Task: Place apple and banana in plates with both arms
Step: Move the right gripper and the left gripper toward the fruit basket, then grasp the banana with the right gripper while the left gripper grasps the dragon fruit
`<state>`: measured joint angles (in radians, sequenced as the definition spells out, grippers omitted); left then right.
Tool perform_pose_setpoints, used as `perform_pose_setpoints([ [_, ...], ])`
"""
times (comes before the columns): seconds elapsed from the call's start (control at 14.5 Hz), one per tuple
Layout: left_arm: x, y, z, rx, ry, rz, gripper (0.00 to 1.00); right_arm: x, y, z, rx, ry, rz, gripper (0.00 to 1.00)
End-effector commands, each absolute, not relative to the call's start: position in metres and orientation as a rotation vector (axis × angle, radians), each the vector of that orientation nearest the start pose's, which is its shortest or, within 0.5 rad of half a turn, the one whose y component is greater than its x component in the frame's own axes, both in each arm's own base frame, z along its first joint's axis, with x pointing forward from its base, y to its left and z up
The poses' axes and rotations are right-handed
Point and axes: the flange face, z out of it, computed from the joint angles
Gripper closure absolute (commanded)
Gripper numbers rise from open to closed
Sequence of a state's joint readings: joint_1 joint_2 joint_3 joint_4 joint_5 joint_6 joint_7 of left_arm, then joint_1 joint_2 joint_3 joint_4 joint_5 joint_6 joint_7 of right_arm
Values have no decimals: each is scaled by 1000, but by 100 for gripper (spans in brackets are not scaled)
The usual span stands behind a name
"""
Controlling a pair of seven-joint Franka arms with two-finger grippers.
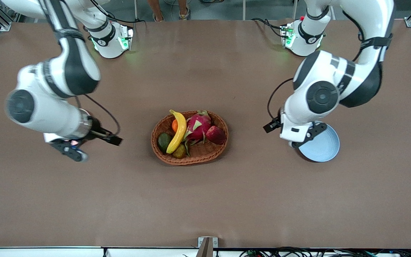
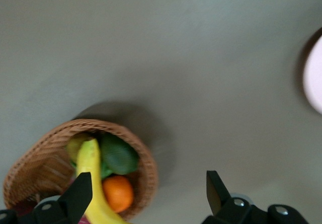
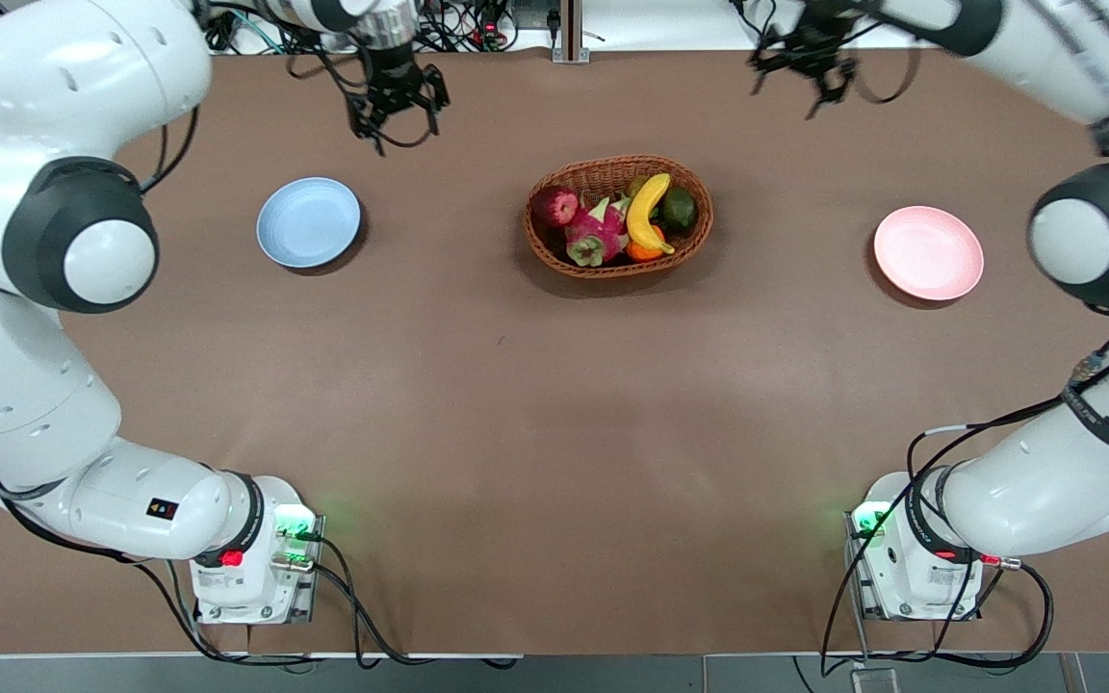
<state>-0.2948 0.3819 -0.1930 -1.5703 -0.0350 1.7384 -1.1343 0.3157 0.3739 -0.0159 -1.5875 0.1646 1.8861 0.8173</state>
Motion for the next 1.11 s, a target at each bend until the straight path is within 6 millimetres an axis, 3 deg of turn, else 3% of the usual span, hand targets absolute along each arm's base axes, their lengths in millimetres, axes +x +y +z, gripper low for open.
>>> perform_pose_setpoints([
  [0.0, 576, -329, 396, -2812, -1329, 321, 0, 625, 273, 371, -2889, 1032, 210, 0],
  [0.21, 574, -365, 375, -2713, -1637, 331, 0, 623, 315, 329, -2868, 1045, 165, 0],
  [0.55, 571, -406, 340, -2540, -2001, 321, 0, 618, 336, 270, -2886, 1024, 159, 1],
  [0.83, 559, -429, 312, -2527, -2011, 330, 0, 610, 350, 258, -2868, 1103, 178, 6],
  [1.04, 552, -444, 299, -2559, -1998, 322, 0, 606, 357, 256, -2871, 1105, 184, 15],
])
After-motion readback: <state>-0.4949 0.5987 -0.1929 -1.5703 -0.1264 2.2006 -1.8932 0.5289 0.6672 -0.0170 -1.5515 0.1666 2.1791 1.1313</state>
